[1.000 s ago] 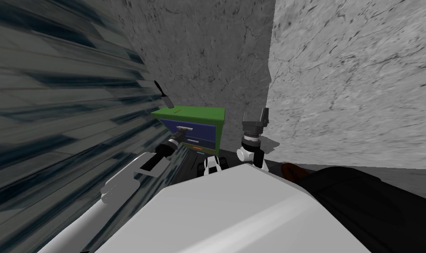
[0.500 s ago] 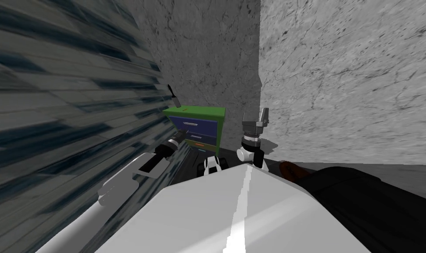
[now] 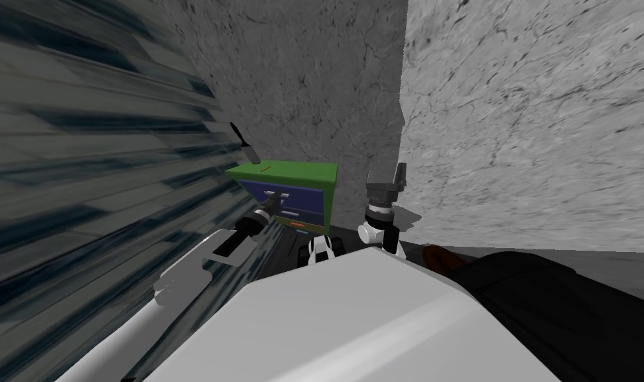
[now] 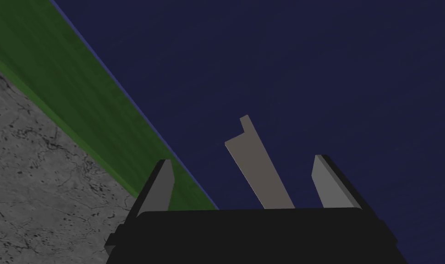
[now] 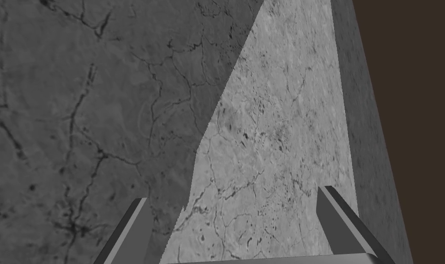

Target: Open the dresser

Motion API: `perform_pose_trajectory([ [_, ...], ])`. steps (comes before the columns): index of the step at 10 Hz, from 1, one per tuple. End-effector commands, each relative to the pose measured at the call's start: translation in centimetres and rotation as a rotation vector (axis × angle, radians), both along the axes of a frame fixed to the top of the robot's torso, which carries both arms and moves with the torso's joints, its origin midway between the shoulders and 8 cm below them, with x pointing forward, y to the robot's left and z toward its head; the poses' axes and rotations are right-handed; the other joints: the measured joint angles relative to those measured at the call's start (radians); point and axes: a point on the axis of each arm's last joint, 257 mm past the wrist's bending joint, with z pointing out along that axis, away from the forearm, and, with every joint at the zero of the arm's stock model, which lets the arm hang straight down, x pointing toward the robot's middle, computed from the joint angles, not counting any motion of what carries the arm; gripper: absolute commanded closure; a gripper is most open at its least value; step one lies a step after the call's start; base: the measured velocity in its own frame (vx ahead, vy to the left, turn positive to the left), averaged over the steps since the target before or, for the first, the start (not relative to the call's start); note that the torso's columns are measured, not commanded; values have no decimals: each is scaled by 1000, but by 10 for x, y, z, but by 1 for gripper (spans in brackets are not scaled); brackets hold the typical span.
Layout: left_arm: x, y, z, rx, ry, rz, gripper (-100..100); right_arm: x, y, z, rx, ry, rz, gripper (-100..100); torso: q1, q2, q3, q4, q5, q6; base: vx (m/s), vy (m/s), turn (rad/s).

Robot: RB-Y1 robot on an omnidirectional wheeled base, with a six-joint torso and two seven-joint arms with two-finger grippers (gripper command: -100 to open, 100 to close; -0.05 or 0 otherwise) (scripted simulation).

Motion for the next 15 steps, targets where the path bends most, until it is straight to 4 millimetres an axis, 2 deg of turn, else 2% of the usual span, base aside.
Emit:
perform_pose_trajectory([
  [1, 0, 0, 0, 0, 0, 1, 100, 0, 0, 0, 0, 0, 0, 0, 1, 1, 0, 0, 0, 0, 13, -8, 2],
  [5, -10, -9, 6, 3, -2, -27, 100, 0, 0, 0, 0, 0, 0, 0, -1, 10, 5, 6, -2, -1, -144, 68, 63],
  [7, -12, -9, -2, 3, 19, -27, 100, 0, 0, 0, 0, 0, 0, 0, -6, 0, -1, 5, -4, 0, -102, 56, 32],
  [9, -15, -13, 3, 3, 6, -41, 100, 0, 0, 0, 0, 0, 0, 0, -3, 4, 1, 4, -3, -1, -181, 86, 58],
  [10, -20, -13, 8, 2, 22, -39, -100, 0, 0, 0, 0, 0, 0, 0, -3, 5, 2, 5, -3, 0, -50, 42, 68],
  [15, -34, -23, 35, 0, 22, -63, -100, 0, 0, 0, 0, 0, 0, 0, -2, -1, -3, 5, -4, 0, 56, -11, 48],
])
